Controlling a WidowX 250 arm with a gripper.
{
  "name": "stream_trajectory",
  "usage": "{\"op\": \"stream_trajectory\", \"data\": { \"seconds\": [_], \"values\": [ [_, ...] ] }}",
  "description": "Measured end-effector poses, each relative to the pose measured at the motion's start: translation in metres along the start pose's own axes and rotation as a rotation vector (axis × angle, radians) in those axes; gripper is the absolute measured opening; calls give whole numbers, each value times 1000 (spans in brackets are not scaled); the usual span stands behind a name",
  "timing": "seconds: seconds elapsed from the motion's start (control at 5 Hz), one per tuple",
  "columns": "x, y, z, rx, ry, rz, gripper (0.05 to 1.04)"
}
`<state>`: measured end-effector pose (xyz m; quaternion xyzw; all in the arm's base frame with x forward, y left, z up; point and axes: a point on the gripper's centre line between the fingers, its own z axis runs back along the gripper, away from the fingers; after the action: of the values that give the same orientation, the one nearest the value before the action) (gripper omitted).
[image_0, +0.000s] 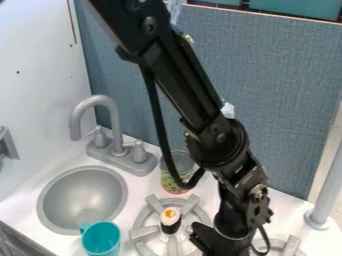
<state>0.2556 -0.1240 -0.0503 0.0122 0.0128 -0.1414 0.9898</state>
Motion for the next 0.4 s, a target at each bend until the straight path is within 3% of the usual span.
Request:
{"op": "stream_trajectory", "data": {
  "seconds": [0.4],
  "values": [
    [30, -18, 8, -30, -55, -43, 146]
  ]
}}
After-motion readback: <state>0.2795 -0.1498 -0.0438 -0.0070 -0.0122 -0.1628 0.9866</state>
